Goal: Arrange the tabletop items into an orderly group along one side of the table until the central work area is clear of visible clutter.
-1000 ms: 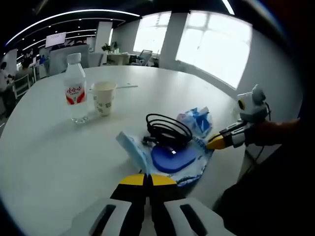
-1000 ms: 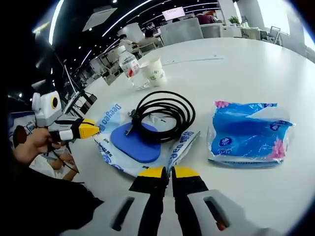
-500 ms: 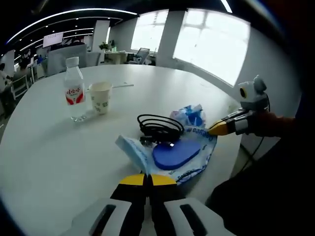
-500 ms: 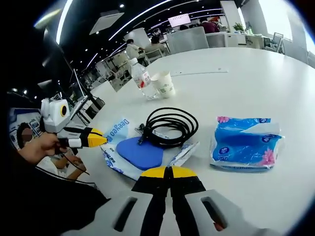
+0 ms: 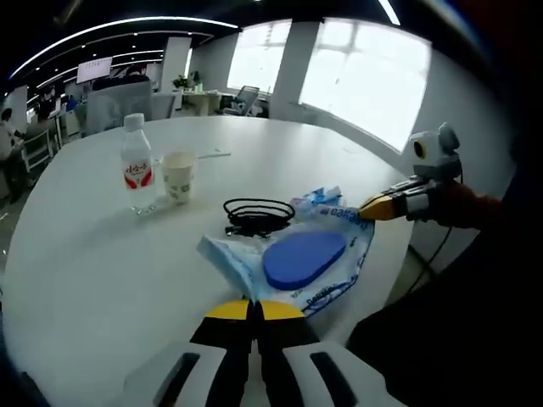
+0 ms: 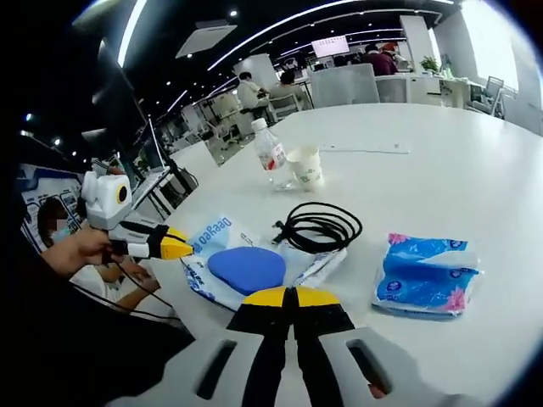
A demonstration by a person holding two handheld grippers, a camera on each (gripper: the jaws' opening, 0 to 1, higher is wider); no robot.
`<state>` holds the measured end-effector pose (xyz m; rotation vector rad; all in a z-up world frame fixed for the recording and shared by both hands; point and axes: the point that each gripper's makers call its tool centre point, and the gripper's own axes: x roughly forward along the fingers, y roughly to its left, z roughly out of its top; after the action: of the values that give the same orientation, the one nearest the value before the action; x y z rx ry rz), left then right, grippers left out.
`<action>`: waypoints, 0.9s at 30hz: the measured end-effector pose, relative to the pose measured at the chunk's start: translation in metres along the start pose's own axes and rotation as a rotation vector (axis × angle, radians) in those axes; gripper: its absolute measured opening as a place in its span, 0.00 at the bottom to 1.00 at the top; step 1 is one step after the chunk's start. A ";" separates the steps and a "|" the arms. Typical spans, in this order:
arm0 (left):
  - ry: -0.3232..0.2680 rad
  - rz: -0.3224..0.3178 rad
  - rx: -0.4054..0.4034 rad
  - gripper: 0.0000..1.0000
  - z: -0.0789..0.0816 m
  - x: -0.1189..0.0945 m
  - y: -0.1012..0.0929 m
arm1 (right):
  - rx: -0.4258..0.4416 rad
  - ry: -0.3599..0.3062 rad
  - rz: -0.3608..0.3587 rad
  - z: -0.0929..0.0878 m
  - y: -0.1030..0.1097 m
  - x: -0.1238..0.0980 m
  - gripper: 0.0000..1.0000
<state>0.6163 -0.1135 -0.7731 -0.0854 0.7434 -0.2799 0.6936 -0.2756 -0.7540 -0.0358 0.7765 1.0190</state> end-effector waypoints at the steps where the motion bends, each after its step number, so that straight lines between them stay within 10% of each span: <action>1: -0.009 0.007 0.004 0.00 0.005 -0.002 0.001 | -0.008 -0.006 0.000 0.003 0.001 0.000 0.00; 27: -0.146 -0.012 0.052 0.00 0.097 0.035 0.011 | -0.002 -0.152 -0.107 0.073 -0.051 -0.013 0.00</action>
<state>0.7093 -0.1150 -0.7271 -0.0598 0.5903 -0.3007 0.7710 -0.2861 -0.7087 -0.0013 0.6290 0.9099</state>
